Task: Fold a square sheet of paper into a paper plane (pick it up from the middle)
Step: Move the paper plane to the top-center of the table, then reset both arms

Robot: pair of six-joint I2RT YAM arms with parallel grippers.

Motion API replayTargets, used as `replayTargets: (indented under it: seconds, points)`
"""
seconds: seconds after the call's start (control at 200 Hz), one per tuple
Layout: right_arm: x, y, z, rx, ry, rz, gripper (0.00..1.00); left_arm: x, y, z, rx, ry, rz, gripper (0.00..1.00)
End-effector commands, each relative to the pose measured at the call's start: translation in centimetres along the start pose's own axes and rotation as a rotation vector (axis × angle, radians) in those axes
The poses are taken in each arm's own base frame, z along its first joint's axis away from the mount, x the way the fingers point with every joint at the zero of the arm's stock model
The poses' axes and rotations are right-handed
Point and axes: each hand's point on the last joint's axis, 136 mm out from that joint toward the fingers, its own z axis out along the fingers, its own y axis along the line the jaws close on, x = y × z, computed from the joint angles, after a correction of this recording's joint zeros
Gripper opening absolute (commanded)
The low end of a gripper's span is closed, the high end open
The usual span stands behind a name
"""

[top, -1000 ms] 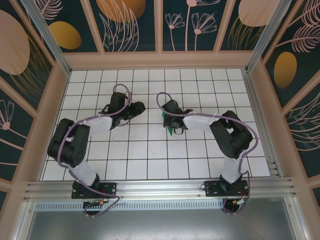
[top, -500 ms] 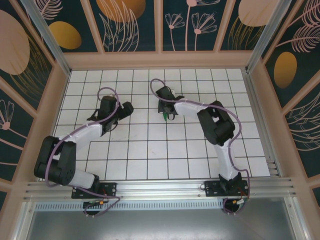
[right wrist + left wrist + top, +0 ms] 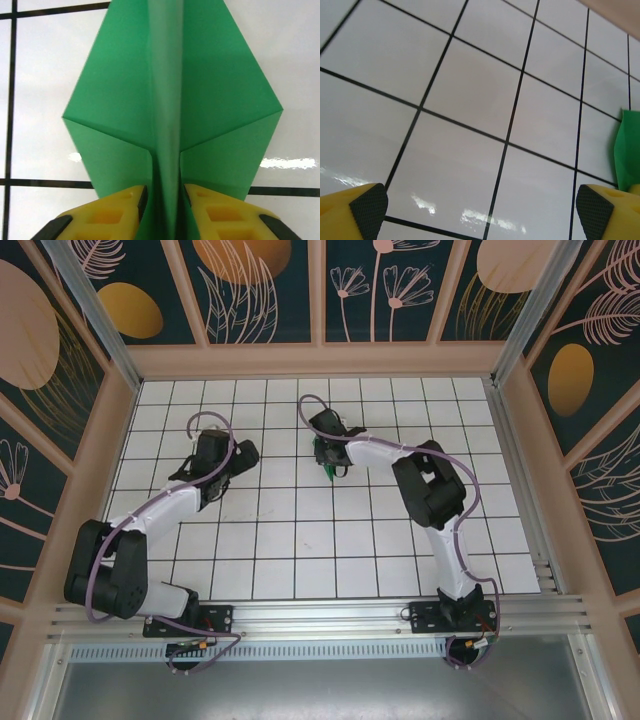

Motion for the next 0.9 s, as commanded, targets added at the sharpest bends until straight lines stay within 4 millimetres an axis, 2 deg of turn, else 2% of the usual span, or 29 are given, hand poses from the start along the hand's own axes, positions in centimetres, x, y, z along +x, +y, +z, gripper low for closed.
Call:
replayTargets:
  seconds: [0.0,0.105,0.195,0.24,0.32,0.345,0.36,0.41,0.53,0.64,0.7,0.731,0.746,0.826,0.891]
  points:
    - [-3.7,1.1,-4.6,-0.041,-0.073,0.001,0.32,-4.0,-0.6,-1.6,-0.015,-0.114,0.026,0.98]
    - [-6.4,1.0,-8.8,-0.048,-0.166,0.011,0.42,-6.5,-0.6,-2.7,-0.051,-0.194,0.050,0.98]
    - [-8.3,-0.7,-11.9,-0.018,-0.246,0.039,0.53,-8.4,0.1,-3.7,-0.092,-0.267,0.063,0.98]
    - [-9.2,-2.1,-13.4,0.003,-0.289,0.064,0.57,-9.1,0.8,-4.2,-0.118,-0.304,0.066,0.99]
    - [-10.5,-5.9,-15.3,0.044,-0.359,0.116,0.61,-9.9,2.1,-5.0,-0.157,-0.372,0.080,0.98]
    - [-10.3,-6.6,-15.7,0.050,-0.370,0.123,0.62,-9.9,2.4,-5.2,-0.165,-0.385,0.093,0.99]
    - [-10.7,-8.3,-15.8,0.073,-0.383,0.151,0.63,-9.8,2.7,-5.3,-0.172,-0.390,0.098,0.98]
    - [-11.0,-11.4,-16.8,0.109,-0.428,0.198,0.66,-9.5,3.5,-5.6,-0.193,-0.412,0.109,0.98]
    - [-9.9,-19.4,-18.5,0.232,-0.518,0.280,0.73,-8.8,5.6,-6.8,-0.228,-0.494,0.122,0.98]
    - [-8.1,-25.6,-19.4,0.339,-0.557,0.322,0.74,-8.4,8.0,-7.9,-0.274,-0.582,0.095,0.99]
    - [-6.9,-28.0,-19.8,0.377,-0.583,0.327,0.76,-8.0,9.3,-7.8,-0.305,-0.596,0.087,0.99]
    - [-6.3,-29.1,-19.8,0.393,-0.598,0.327,0.94,-7.7,10.2,-7.6,-0.331,-0.594,0.084,0.98]
    - [-6.0,-29.6,-19.8,0.399,-0.605,0.324,0.98,-7.6,10.6,-7.5,-0.343,-0.592,0.081,0.99]
    - [-4.6,-31.6,-20.0,0.426,-0.646,0.313,0.99,-7.1,12.3,-7.1,-0.385,-0.599,0.071,0.99]
    - [-3.5,-33.0,-19.9,0.438,-0.660,0.324,0.99,-7.4,12.9,-7.0,-0.389,-0.602,0.060,0.99]
